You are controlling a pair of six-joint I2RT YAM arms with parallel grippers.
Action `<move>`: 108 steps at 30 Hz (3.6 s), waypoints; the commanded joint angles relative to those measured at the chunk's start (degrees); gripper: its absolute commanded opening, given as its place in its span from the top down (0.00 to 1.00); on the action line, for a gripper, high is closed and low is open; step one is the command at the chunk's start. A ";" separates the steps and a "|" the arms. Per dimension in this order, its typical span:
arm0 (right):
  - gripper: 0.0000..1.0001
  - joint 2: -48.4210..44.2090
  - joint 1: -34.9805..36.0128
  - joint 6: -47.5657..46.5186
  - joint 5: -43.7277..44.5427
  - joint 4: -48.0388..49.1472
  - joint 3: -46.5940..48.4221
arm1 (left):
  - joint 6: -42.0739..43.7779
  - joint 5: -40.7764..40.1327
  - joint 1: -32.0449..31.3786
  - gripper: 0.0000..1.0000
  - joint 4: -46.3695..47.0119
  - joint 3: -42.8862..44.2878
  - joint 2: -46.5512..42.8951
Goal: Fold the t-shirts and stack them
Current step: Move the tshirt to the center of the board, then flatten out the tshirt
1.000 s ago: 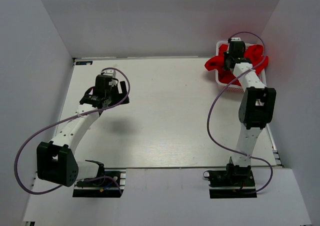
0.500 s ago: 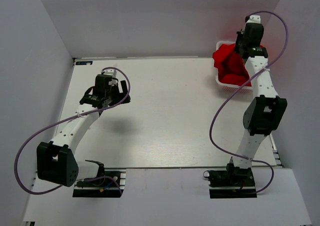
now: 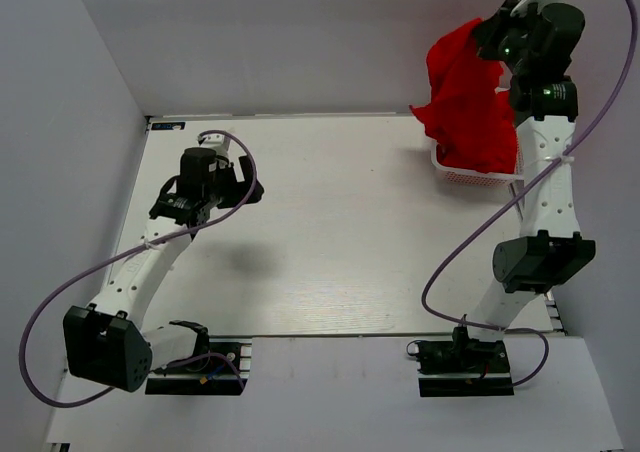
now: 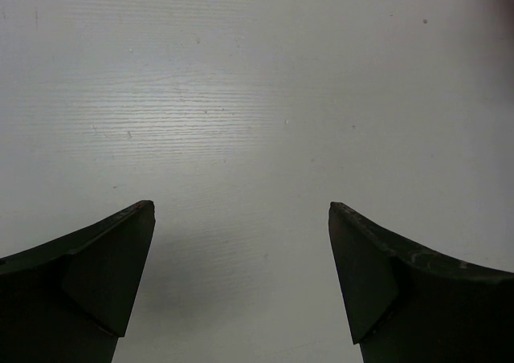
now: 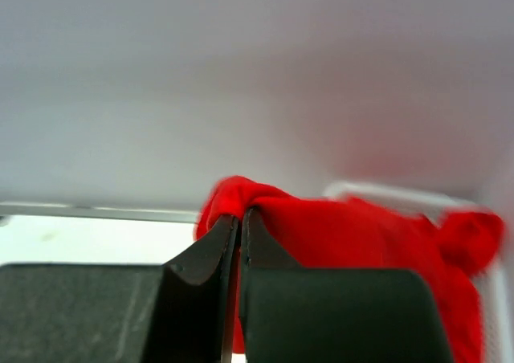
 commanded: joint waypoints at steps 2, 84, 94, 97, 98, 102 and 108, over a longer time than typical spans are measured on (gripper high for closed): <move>1.00 -2.06 0.53 12.71 -21.56 11.77 2.77 | 0.15 4.09 -0.20 0.00 1.82 1.56 -3.55; 0.18 -18.31 37.53 3.00 9.80 0.08 -63.24 | -3.89 -5.39 -16.80 0.50 6.22 -11.35 19.64; 0.23 -12.25 40.87 1.77 16.47 -0.09 -59.20 | -4.60 -3.55 -17.34 1.00 9.65 -11.97 19.56; 0.23 -10.40 41.75 1.59 19.28 0.08 -58.23 | -4.60 -3.55 -17.86 1.00 10.26 -12.58 18.94; 0.25 -10.05 41.84 1.77 19.46 0.52 -58.23 | -4.60 -3.55 -17.86 1.00 10.26 -12.58 18.07; 0.26 -8.38 42.28 1.68 20.34 2.19 -57.88 | -4.60 -3.55 -17.86 1.00 10.26 -13.20 15.96; 0.36 -4.43 42.72 2.21 22.45 2.10 -56.82 | -4.60 -2.94 -17.86 1.00 10.79 -13.73 15.34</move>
